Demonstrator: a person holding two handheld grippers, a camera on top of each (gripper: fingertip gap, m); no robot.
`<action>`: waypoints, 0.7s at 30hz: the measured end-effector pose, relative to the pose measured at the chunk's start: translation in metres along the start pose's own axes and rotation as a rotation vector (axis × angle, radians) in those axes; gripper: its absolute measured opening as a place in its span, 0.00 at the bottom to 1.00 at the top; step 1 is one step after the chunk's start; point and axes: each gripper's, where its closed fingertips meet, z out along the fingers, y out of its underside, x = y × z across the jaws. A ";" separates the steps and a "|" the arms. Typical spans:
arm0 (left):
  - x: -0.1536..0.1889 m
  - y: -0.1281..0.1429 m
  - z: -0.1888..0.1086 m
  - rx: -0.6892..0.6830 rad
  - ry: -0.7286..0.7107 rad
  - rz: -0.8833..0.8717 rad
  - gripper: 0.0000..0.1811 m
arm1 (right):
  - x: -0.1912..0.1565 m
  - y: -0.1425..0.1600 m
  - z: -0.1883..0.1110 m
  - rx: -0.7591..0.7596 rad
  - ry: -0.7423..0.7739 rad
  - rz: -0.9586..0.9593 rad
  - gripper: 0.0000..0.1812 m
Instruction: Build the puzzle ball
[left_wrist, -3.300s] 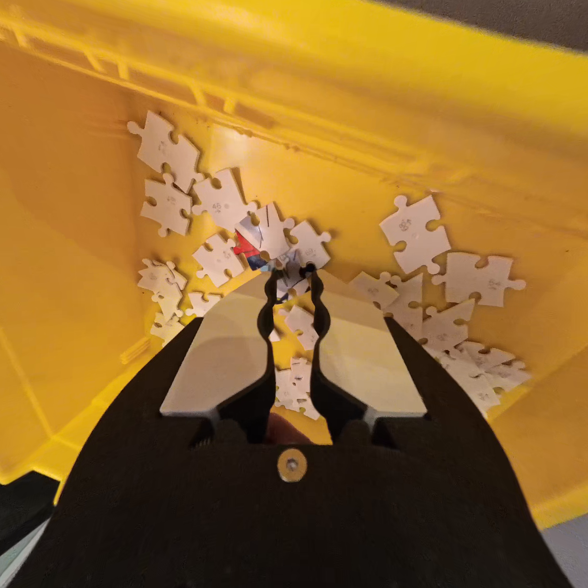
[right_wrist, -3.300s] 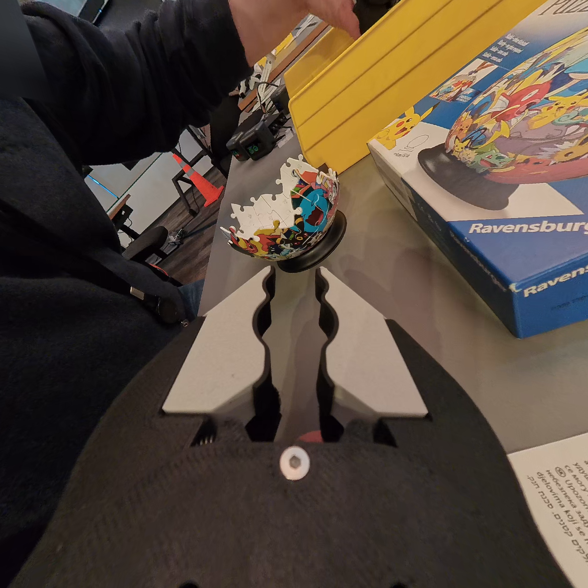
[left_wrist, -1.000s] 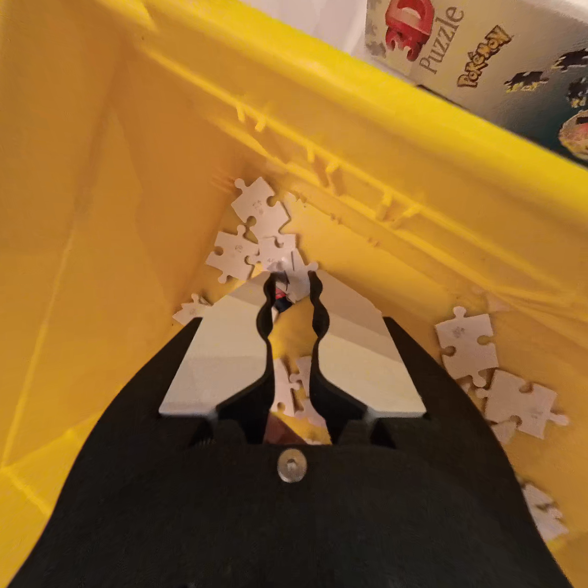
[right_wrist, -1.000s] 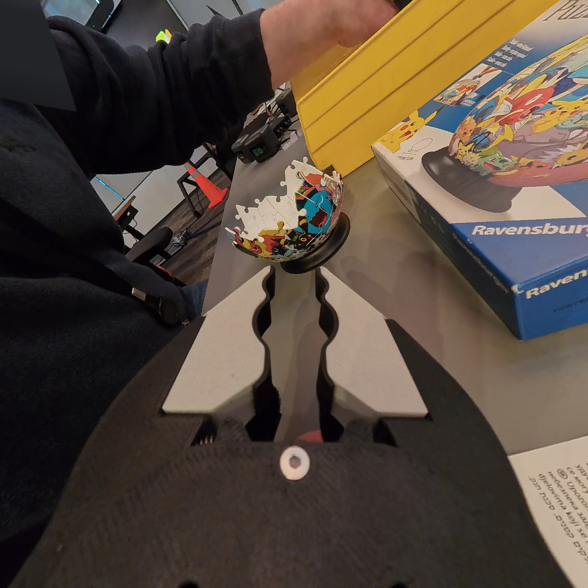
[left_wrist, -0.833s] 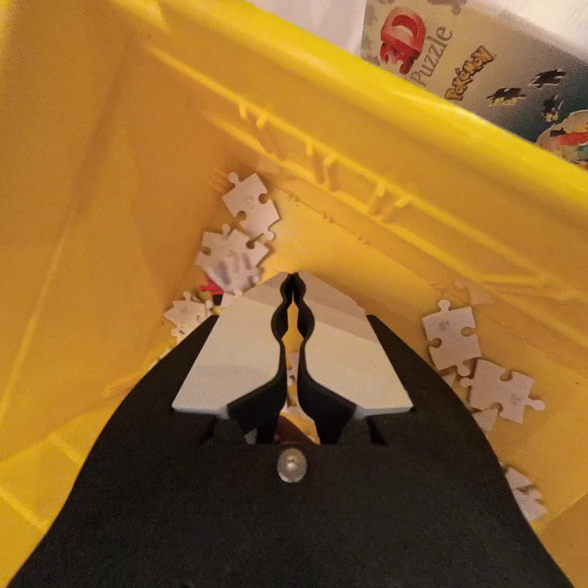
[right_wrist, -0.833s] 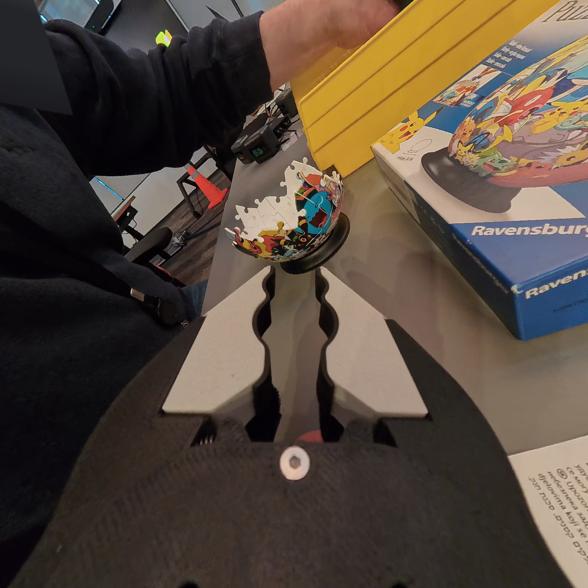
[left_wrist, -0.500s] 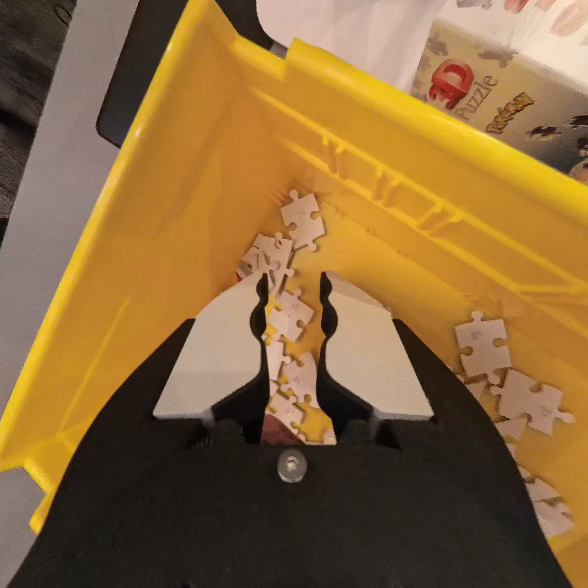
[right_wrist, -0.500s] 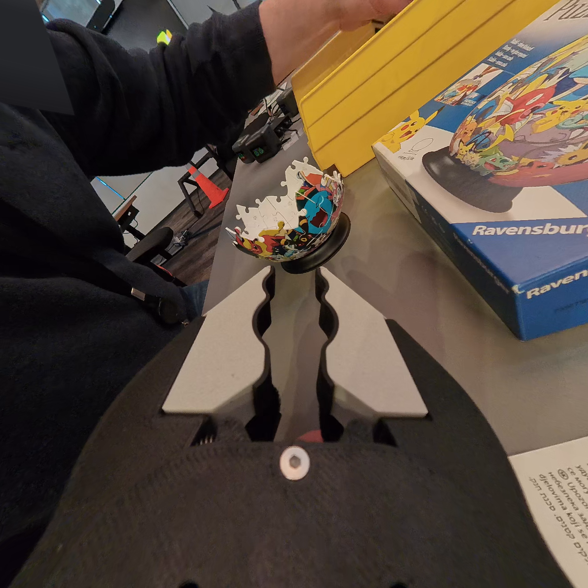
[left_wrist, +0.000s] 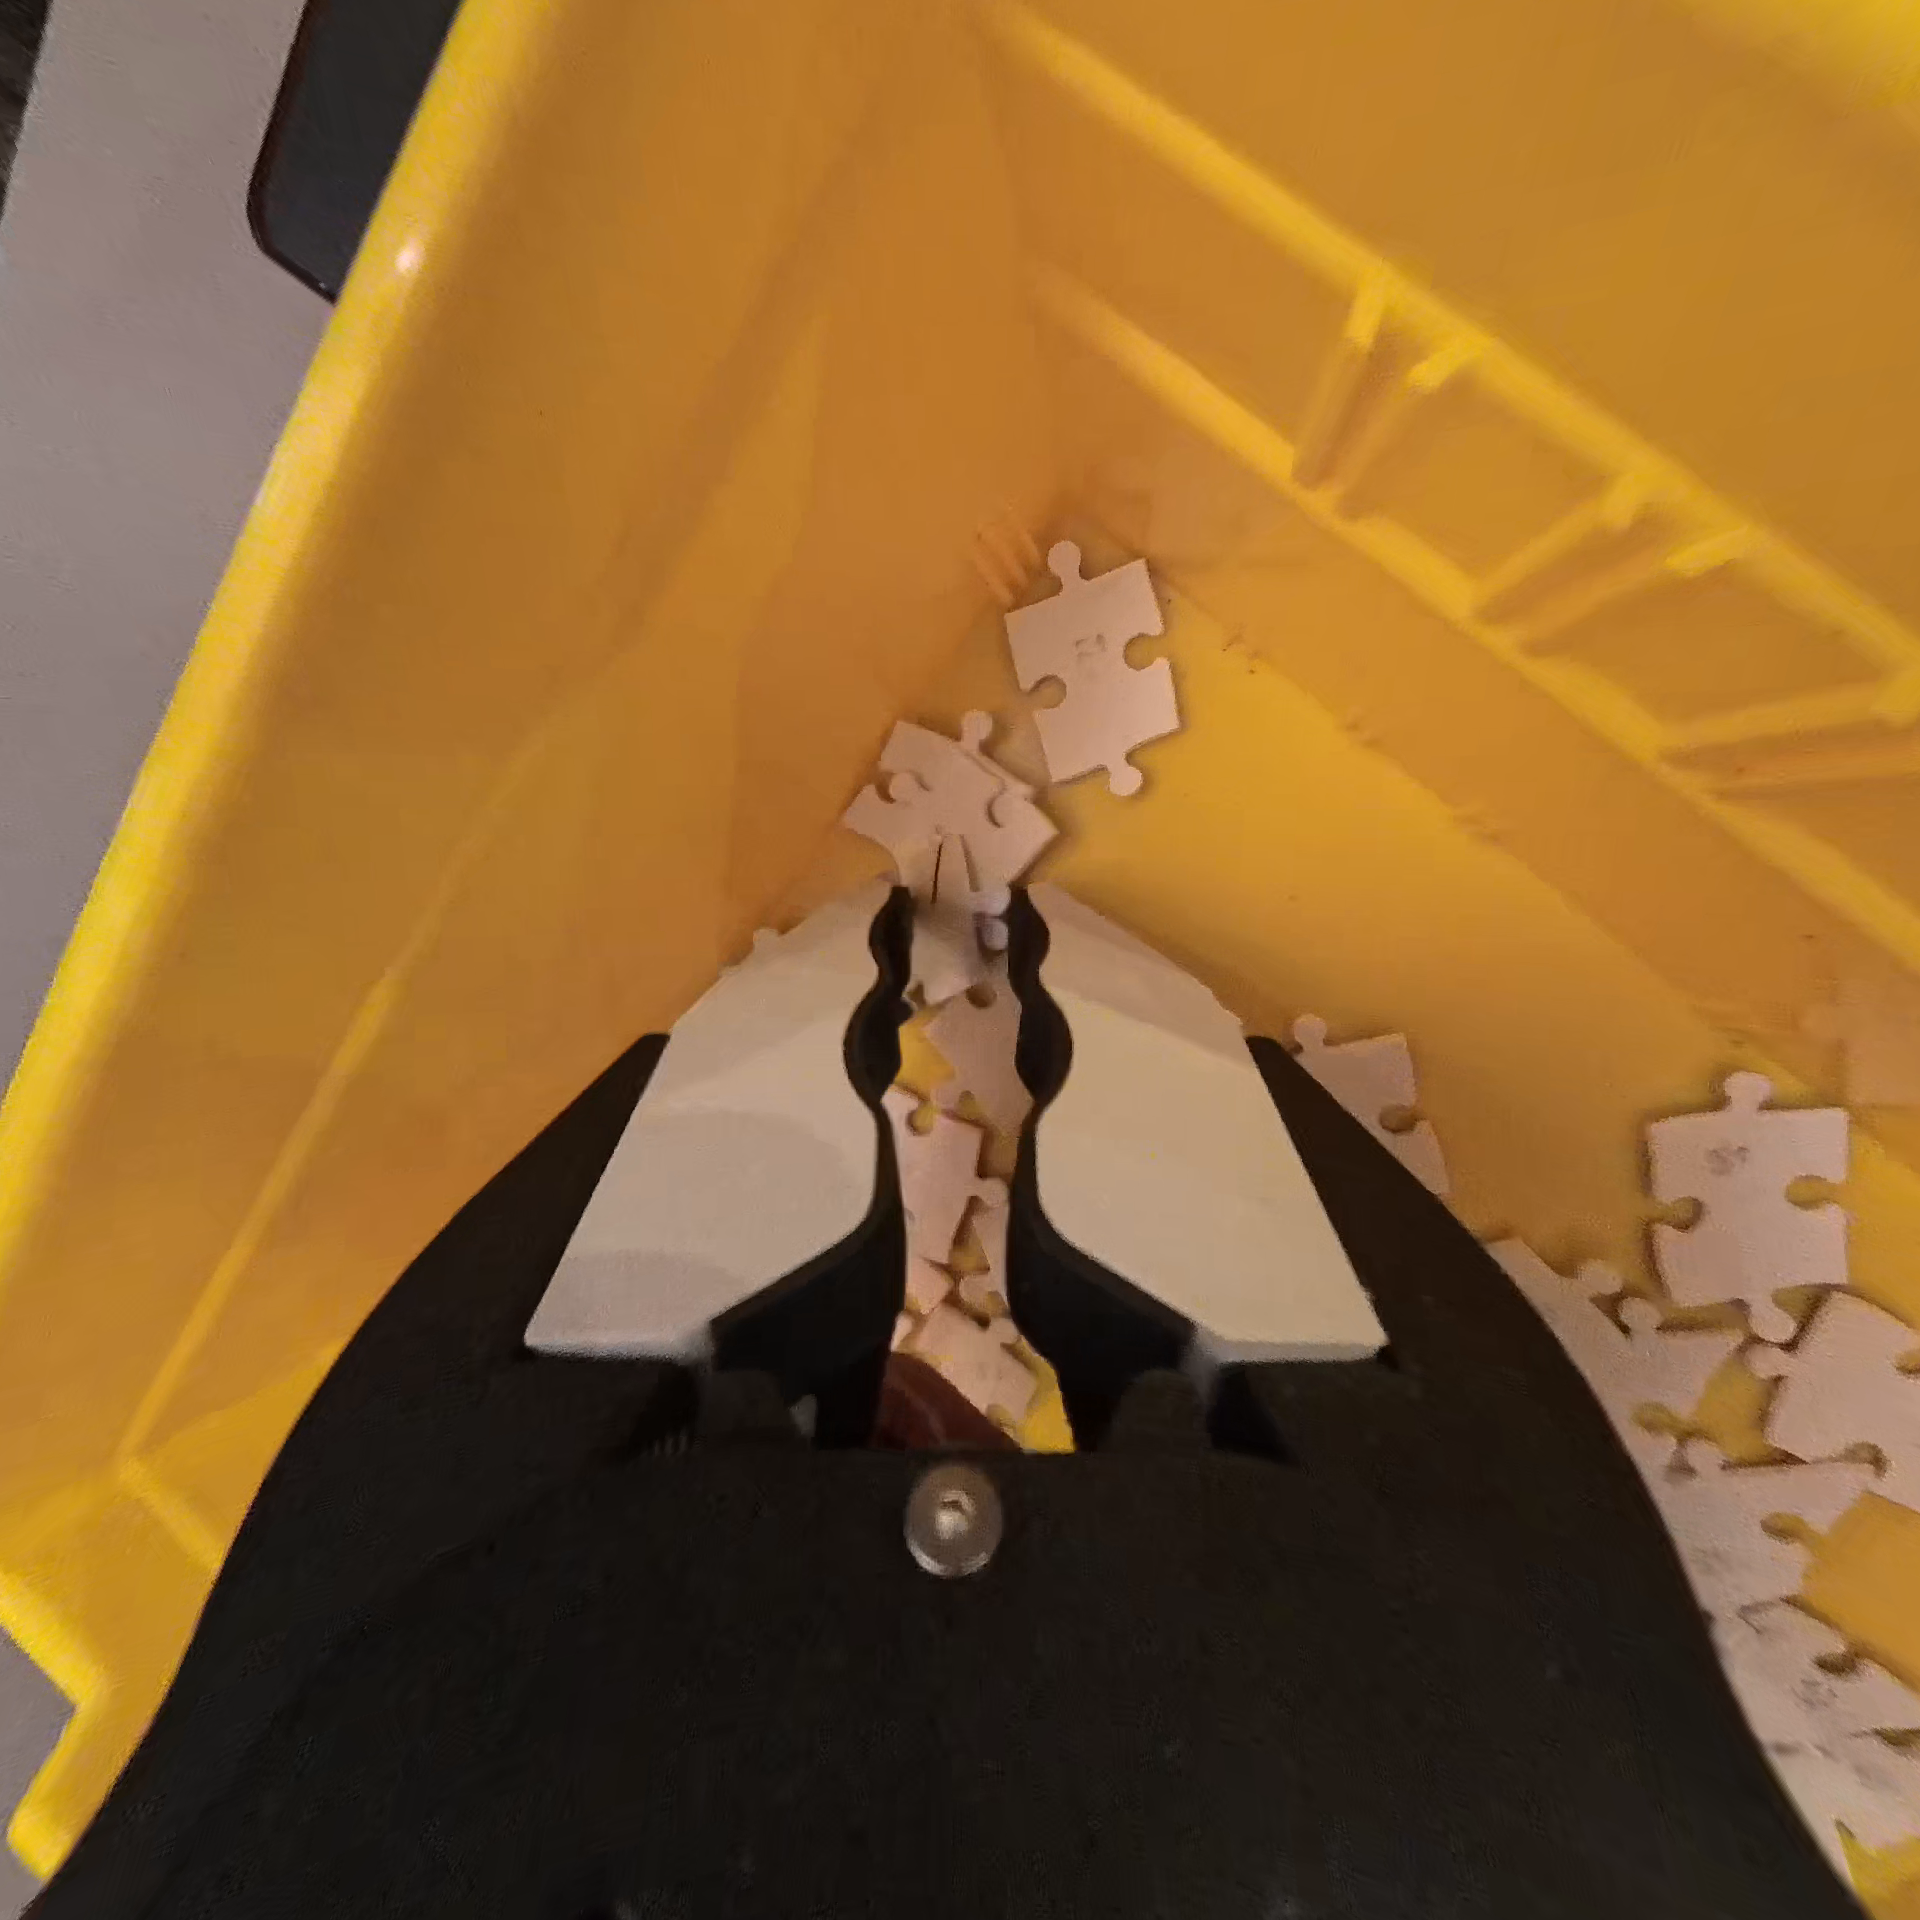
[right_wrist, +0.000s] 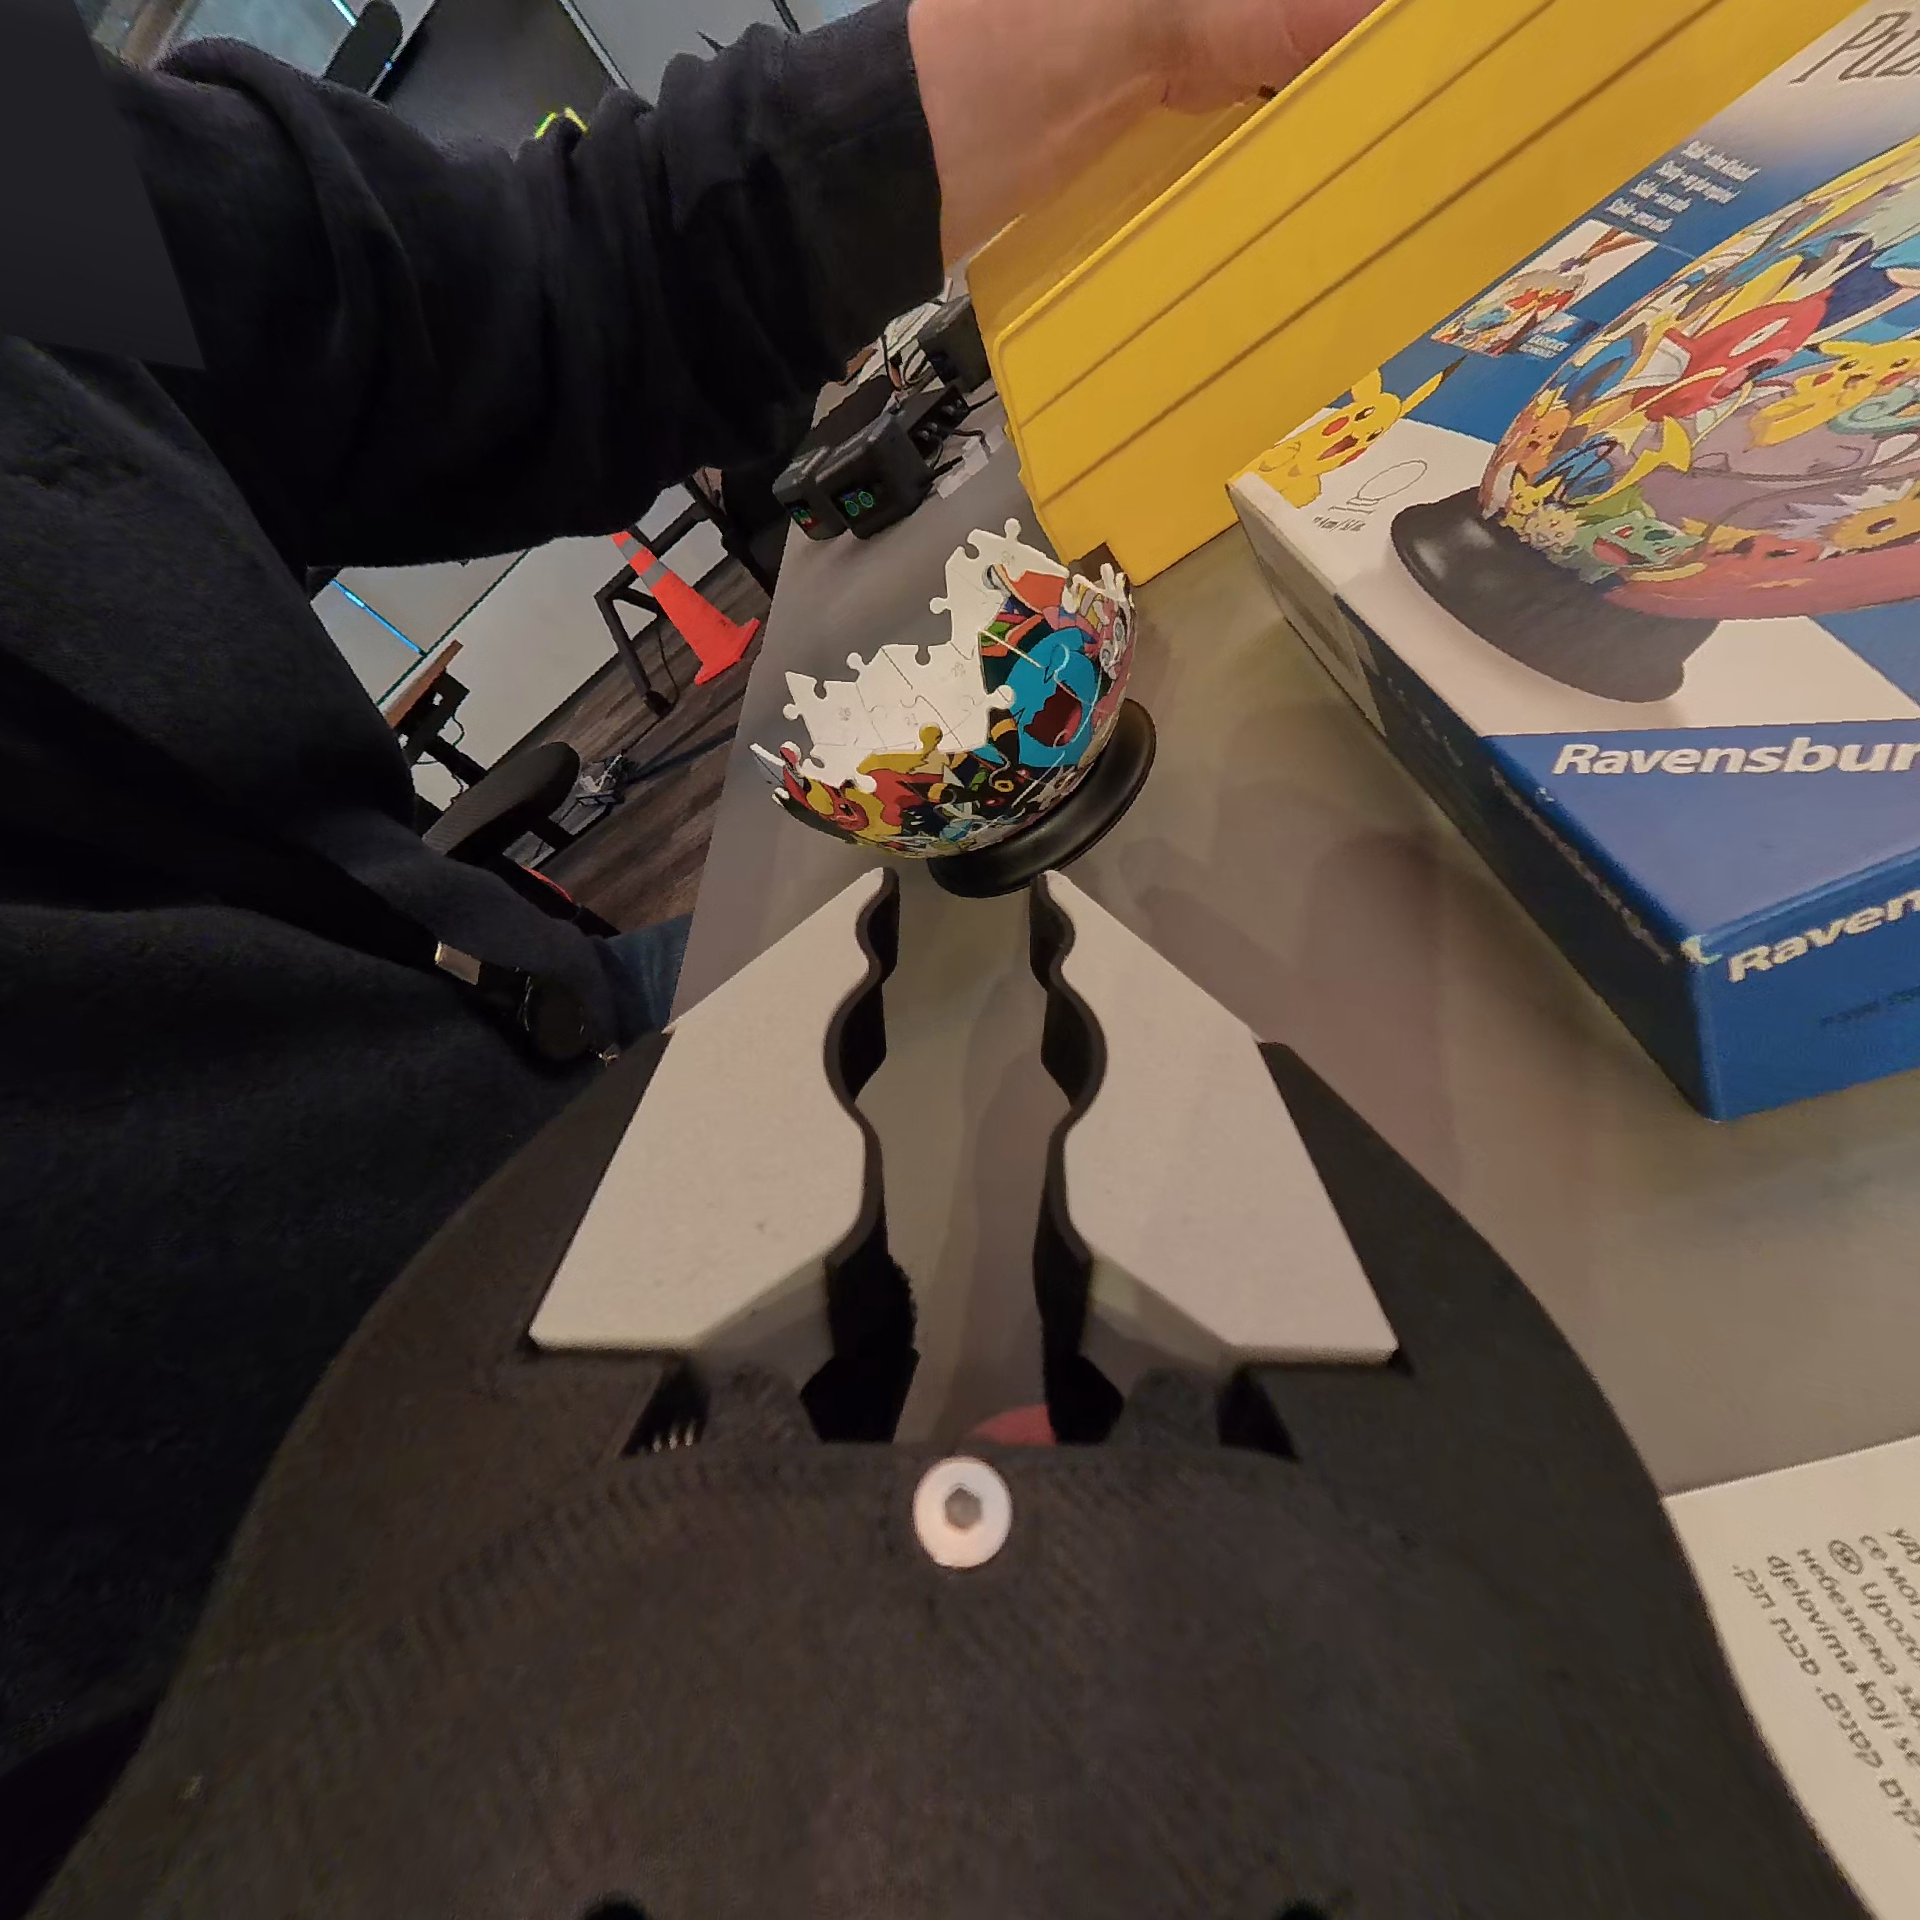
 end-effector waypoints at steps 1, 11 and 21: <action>0.002 -0.001 -0.003 0.005 0.012 -0.009 0.08 | 0.000 0.000 0.000 0.000 0.000 -0.001 0.13; 0.025 -0.018 -0.038 0.154 0.297 -0.264 0.02 | 0.000 0.000 0.000 -0.003 -0.003 0.002 0.13; 0.004 0.000 -0.025 0.073 0.216 -0.296 0.11 | 0.000 0.001 0.000 -0.005 -0.003 0.003 0.13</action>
